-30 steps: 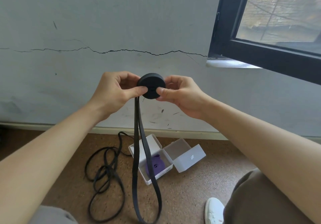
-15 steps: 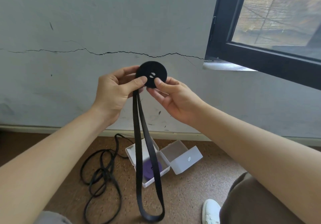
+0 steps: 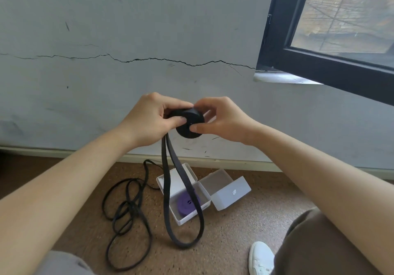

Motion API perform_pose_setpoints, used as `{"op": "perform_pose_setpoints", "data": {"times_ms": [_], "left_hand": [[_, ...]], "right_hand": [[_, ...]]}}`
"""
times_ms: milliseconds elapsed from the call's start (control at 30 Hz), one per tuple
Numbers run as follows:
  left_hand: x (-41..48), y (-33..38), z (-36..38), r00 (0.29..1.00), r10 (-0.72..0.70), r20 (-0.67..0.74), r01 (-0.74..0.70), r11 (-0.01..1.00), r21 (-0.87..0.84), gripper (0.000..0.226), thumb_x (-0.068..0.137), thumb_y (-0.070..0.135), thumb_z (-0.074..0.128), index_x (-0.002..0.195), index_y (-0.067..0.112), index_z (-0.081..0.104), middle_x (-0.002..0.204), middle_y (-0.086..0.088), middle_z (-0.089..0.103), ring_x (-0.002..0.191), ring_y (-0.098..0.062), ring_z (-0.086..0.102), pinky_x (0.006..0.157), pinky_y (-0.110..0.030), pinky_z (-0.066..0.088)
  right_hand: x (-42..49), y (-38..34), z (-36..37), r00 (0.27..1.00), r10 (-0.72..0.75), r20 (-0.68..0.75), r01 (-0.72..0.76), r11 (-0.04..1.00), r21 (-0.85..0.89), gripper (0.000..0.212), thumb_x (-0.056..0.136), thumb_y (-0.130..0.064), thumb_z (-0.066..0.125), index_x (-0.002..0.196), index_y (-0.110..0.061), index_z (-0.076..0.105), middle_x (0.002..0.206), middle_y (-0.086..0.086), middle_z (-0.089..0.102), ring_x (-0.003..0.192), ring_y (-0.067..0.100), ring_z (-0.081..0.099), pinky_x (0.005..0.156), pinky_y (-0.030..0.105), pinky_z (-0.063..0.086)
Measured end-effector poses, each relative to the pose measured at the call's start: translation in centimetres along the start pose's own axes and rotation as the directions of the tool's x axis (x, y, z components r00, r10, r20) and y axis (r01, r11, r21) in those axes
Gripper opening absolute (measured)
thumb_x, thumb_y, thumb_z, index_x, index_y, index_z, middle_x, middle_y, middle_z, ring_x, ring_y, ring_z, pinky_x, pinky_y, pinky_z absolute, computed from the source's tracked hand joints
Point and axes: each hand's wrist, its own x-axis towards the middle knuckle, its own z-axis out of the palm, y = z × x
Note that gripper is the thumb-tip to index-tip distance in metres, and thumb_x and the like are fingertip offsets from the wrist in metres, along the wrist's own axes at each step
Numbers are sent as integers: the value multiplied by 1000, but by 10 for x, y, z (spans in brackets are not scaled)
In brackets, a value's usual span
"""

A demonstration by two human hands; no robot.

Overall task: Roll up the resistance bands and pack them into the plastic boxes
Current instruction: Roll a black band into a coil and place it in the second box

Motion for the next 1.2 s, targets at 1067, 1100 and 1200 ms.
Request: {"op": "perform_pose_setpoints", "data": {"times_ms": [1067,1100,1200], "left_hand": [[0,6,9,948,-193,-252,34,851,-523,33,78,36,75,108,25,66,96,-6,78,93,-25,76,88,-46,61],[0,9,10,939,-230,-257,45,820,-571,33,77,34,75,106,23,67,95,-4,79,92,-24,76,88,-44,62],[4,13,9,926,-282,-250,76,789,-610,32,74,33,76,102,17,74,92,0,80,92,-22,76,89,-42,61]], "right_hand": [[-1,-22,-9,967,144,-212,19,787,617,16,94,-7,70,106,4,70,102,25,74,94,33,75,74,32,64],[-2,-22,-7,965,156,-212,16,768,640,18,94,-8,70,108,5,70,104,26,74,96,33,75,75,31,64],[-2,-21,-4,954,190,-230,18,731,682,24,94,-8,70,112,8,69,108,28,73,100,36,73,77,33,64]]}}
